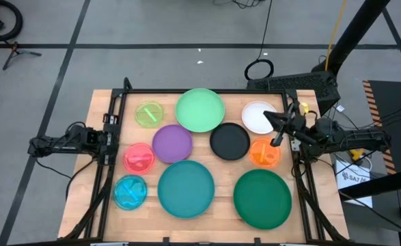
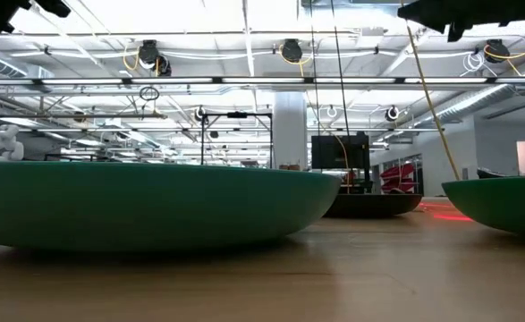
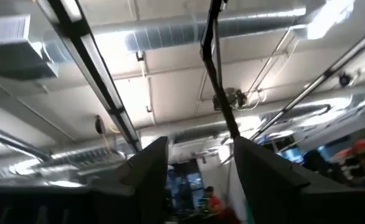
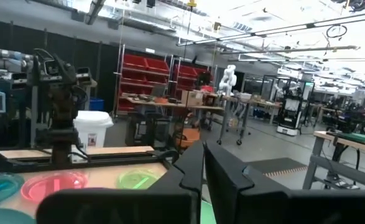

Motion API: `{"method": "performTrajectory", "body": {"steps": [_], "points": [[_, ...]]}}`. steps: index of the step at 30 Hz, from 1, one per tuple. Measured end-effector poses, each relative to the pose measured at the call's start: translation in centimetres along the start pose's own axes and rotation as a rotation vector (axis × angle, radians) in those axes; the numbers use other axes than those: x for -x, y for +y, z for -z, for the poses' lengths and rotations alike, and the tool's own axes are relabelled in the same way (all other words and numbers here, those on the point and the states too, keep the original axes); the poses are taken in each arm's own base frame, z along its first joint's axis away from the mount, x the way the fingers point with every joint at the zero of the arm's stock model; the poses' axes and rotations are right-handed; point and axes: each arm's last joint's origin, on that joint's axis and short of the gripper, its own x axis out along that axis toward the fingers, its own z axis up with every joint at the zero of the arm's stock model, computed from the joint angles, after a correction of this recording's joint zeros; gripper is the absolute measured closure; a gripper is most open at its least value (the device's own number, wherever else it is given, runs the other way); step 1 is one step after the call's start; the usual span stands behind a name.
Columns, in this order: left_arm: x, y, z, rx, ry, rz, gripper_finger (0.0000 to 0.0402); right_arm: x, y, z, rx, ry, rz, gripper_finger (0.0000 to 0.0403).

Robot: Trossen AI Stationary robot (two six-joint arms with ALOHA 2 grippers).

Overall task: Stack plastic plates
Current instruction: Stack the blue plate on top of the green plate

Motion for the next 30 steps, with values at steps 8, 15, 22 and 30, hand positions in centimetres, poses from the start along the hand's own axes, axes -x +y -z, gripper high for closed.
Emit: {"method": "performTrajectory", "body": {"steps": [8, 15, 22, 30], "points": [[0.0, 0.0, 0.7, 0.144, 0.076, -0.027, 0.0211, -0.8, 0.2, -1.0, 0.005, 0.025, -0.006, 0.039], [-0.6, 1.0, 1.8, 0.394, 0.243, -0.369, 0.0211, -1.0, 0.2, -1.5, 0.031, 0.017, -0.003, 0.039], [-2.6, 1.3, 4.1, 0.636, 0.491, -0.462, 0.0211, -0.9, 0.2, -1.6, 0.07, 0.016, -0.002, 0.039], [-3.8, -0.6, 7.9, 1.016, 1.058, -0.536, 0.0211, -0.9, 0.2, -1.5, 0.073, 0.022, -0.004, 0.039]]}}
